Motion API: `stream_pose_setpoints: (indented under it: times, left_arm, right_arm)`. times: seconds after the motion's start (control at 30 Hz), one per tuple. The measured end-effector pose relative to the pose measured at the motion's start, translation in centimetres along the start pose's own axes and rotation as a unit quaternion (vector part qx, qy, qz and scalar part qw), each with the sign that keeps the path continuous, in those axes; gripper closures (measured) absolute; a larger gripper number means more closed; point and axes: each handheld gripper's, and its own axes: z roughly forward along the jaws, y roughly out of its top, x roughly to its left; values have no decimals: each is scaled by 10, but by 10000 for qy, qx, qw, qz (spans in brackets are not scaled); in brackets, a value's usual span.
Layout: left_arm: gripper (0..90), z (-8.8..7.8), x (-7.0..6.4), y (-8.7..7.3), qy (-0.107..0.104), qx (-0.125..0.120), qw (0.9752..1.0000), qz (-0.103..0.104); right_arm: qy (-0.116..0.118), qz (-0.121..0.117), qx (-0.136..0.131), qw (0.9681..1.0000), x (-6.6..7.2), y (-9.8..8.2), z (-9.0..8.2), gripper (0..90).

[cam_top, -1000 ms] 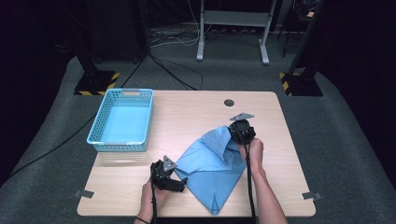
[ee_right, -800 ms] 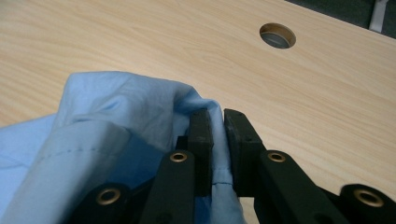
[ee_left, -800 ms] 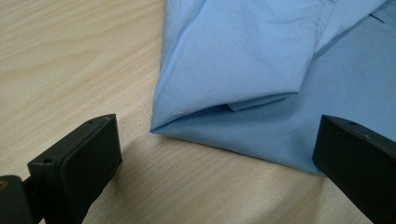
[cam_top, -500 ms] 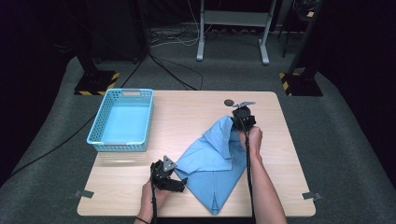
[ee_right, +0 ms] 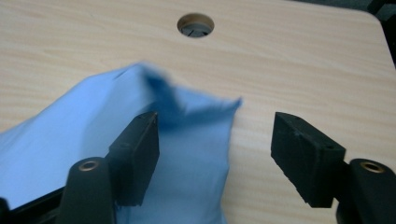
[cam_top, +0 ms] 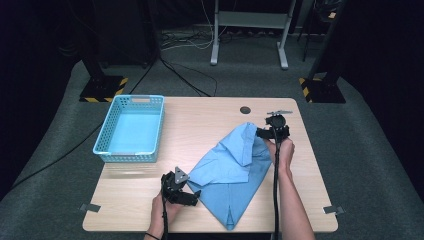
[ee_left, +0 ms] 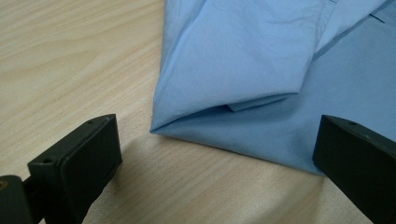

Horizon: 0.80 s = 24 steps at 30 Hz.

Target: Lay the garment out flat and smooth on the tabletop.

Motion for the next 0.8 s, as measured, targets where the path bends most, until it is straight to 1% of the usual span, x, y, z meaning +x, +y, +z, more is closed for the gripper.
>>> stream_pose_setpoints:
  times: [0.1,0.13,0.17,0.23,0.37,0.43,0.5,0.53,0.6,0.63,0.67,0.73,0.77,0.8]
  left_arm:
    - [8,0,0,0,1,3,10000,3]
    - [8,0,0,0,1,3,10000,5]
    - [8,0,0,0,0,3,10000,2]
    - [8,0,0,0,-1,5,10000,7]
    - [8,0,0,0,0,1,10000,0]
    - [8,0,0,0,-1,5,10000,6]
    - [8,0,0,0,0,3,10000,7]
    - [8,0,0,0,3,1,10000,4]
    - [7,0,0,0,1,1,10000,3]
    - [8,0,0,0,2,-1,10000,1]
    - [8,0,0,0,1,2,10000,5]
    - [8,0,0,0,1,2,10000,8]
    - [8,0,0,0,0,1,10000,8]
    - [8,0,0,0,0,1,10000,8]
  right_arm:
    - [8,-43,107,9999,-3,-13,-3,251]
    - [31,-21,141,9999,-3,-19,-4,237]
    - [89,10,170,9998,-5,-25,-4,220]
    - [132,28,220,9997,-6,-37,-4,180]
    - [313,27,310,9990,-5,-62,0,85]
    - [388,-36,351,9986,-2,-73,2,56]
    - [391,-118,377,9985,2,-82,2,37]
    - [373,-181,368,9985,5,-86,3,34]
    - [288,-416,420,9978,9,-91,4,30]
    - [314,-470,436,9975,11,-93,5,25]
    - [328,-493,459,9972,12,-96,6,20]
    - [260,-588,518,9966,14,-100,9,7]
    - [300,-529,473,9970,14,-102,8,9]
    - [300,-529,473,9970,14,-102,8,9]
